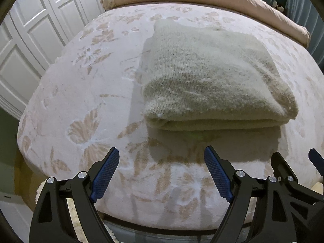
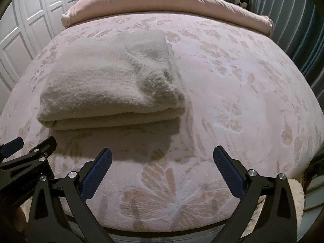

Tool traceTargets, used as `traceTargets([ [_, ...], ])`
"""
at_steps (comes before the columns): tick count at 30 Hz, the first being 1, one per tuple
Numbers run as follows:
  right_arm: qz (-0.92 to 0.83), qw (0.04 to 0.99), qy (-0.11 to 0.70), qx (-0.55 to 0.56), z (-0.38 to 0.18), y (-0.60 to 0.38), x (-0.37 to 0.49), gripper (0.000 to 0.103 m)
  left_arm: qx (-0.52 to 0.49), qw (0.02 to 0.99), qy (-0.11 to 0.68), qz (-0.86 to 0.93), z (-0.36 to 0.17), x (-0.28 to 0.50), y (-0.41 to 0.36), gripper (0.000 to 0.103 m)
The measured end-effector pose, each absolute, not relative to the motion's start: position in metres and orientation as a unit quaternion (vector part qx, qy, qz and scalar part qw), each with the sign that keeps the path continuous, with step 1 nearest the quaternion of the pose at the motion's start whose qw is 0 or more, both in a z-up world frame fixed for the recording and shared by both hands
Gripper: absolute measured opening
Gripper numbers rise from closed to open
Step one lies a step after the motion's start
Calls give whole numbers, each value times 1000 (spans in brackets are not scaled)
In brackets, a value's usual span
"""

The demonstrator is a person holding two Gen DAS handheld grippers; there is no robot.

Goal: Fold small clothes

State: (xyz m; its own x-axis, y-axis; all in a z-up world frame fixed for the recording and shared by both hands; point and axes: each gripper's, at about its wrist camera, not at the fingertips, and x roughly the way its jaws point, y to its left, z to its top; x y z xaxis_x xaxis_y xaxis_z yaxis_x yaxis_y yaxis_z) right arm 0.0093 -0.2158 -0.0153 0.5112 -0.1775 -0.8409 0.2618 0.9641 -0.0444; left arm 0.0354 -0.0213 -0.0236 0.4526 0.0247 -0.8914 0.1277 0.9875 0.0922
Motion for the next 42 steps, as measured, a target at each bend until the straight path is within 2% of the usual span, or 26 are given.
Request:
traceTargets([
  [29,-130,861,489,40,-13,-215,16,98,75,837,541,-21,-24,46,-21,82],
  [42,-130,862,489,39,-11,-213,17,98,77,838,540,-18,-25,47,-24,79],
])
